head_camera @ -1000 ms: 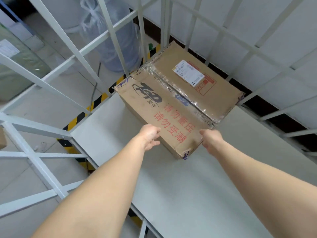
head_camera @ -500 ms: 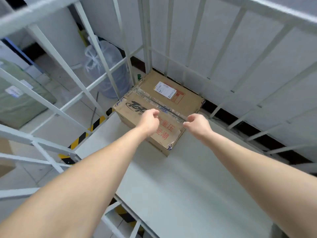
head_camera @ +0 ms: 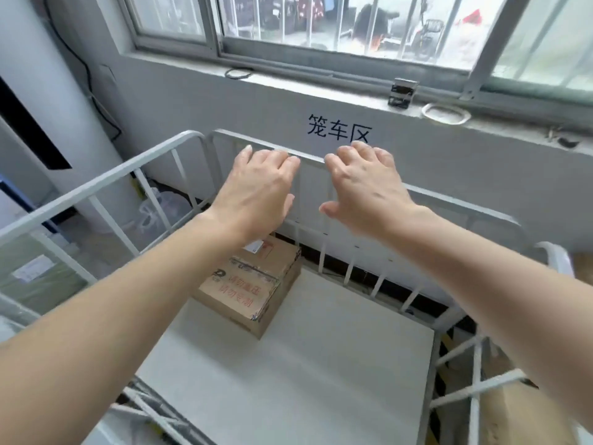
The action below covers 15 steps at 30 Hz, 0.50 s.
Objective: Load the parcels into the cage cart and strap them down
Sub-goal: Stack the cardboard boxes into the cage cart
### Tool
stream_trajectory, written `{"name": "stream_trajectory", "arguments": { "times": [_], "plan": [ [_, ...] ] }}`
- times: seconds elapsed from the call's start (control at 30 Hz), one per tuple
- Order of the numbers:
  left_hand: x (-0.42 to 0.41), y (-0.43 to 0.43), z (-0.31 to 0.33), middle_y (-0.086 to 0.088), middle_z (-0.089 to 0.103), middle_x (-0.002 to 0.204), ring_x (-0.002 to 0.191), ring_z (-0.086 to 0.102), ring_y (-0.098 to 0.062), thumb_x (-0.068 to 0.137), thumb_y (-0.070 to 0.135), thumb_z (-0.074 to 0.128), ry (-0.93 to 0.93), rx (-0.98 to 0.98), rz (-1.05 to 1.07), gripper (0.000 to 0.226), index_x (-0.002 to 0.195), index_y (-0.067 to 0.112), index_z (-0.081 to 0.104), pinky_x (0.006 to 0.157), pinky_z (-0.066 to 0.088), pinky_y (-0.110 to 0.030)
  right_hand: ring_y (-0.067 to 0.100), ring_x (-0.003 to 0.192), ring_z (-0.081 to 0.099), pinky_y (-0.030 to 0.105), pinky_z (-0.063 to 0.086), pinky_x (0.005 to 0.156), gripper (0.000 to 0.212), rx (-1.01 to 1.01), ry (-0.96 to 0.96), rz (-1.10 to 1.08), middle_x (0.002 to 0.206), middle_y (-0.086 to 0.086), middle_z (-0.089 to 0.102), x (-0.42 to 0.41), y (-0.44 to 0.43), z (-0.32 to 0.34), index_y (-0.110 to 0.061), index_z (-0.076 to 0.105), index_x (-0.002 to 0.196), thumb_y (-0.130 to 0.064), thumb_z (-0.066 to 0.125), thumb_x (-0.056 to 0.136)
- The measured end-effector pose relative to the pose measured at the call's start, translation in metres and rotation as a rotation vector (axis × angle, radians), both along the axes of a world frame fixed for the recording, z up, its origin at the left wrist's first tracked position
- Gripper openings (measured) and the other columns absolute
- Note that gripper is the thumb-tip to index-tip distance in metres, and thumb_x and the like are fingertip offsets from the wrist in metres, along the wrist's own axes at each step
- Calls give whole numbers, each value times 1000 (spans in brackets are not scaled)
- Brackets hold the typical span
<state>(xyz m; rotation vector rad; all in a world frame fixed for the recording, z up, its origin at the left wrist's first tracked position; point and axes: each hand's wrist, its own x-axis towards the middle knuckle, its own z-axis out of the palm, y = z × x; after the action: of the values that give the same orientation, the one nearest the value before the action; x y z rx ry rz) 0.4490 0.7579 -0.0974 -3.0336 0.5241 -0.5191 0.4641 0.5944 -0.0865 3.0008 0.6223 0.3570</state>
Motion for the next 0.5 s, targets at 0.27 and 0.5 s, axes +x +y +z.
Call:
{"name": "stream_trajectory", "arguments": {
  "times": [0.27,0.5],
  "plan": [
    [-109,-158,99,-22,52,133,124,48,-39,81,21,71,-372,-5,-187,62,134,-1,48,110,26,-56,30,146,12,45,12,115,80,-8,-235,-134,153,12,26,-143,-178,107,-10,25,148,-45,62,87],
    [-164,-277,133,-22,53,133,125,49,-39,78,24,73,-476,-7,-448,63,132,1,51,109,26,-55,34,144,19,47,17,112,81,-53,-304,-388,150,14,34,-240,-281,132,-8,31,147,-45,66,83]
  ]
}}
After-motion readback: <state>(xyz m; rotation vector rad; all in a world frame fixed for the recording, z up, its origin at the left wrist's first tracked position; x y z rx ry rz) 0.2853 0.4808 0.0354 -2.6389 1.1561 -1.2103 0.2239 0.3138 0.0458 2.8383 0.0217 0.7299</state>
